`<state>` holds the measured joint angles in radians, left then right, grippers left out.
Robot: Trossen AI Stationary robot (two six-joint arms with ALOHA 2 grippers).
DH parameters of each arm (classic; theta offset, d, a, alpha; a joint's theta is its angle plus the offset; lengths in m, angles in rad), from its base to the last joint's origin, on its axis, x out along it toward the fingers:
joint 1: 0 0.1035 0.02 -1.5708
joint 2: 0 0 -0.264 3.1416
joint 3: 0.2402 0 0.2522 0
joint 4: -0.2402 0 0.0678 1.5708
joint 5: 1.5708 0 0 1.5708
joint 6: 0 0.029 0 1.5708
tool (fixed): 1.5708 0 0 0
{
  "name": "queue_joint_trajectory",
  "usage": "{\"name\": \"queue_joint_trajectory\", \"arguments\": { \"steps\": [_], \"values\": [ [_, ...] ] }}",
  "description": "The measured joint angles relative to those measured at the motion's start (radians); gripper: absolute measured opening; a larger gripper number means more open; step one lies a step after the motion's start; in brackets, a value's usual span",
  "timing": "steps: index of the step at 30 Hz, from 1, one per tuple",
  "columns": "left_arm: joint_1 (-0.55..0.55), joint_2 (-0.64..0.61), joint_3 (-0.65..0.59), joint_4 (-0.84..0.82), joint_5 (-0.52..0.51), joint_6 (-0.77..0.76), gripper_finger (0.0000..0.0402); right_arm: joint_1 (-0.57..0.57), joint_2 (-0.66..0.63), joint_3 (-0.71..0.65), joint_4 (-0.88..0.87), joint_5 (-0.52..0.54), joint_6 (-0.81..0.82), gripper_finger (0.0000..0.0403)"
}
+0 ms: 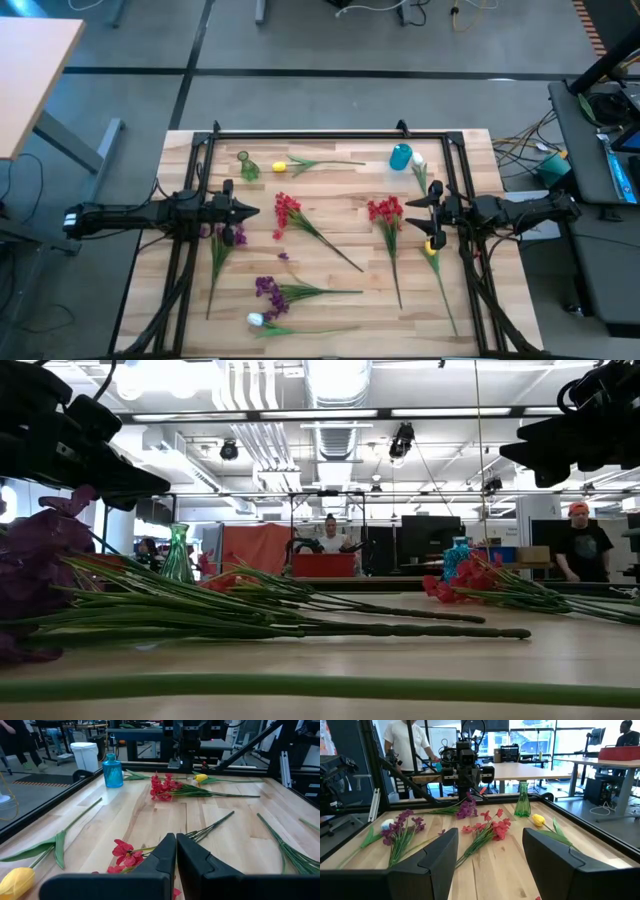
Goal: Sort flowers into vase by color
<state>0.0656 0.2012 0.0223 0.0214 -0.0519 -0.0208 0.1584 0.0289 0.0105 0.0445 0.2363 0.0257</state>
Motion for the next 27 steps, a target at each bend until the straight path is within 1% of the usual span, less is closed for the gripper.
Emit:
{"name": "queue_joint_trajectory", "arguments": {
  "steps": [14, 18, 20, 24, 27],
  "values": [
    [0.000, 0.000, 0.000, 0.000, 0.000, 0.006, 0.0000, 0.000, 0.000, 0.000, 0.001, 0.000, 0.000, 0.0215],
    [0.000, 0.000, 0.000, 0.014, 0.000, 0.128, 0.0000, 0.000, 0.000, 0.000, 0.006, 0.000, 0.000, 0.0215],
    [0.000, 0.000, 0.000, 0.052, 0.000, 0.142, 0.0000, 0.000, 0.000, 0.000, 0.009, 0.001, 0.000, 0.0215],
    [0.000, 0.000, 0.000, 0.157, 0.000, 0.087, 0.0000, 0.000, 0.000, 0.000, 0.012, 0.003, 0.009, 0.0215],
    [0.000, 0.000, 0.000, 0.280, 0.000, 0.090, 0.0000, 0.000, 0.000, 0.000, 0.031, 0.003, 0.103, 0.0215]
  ]
}}
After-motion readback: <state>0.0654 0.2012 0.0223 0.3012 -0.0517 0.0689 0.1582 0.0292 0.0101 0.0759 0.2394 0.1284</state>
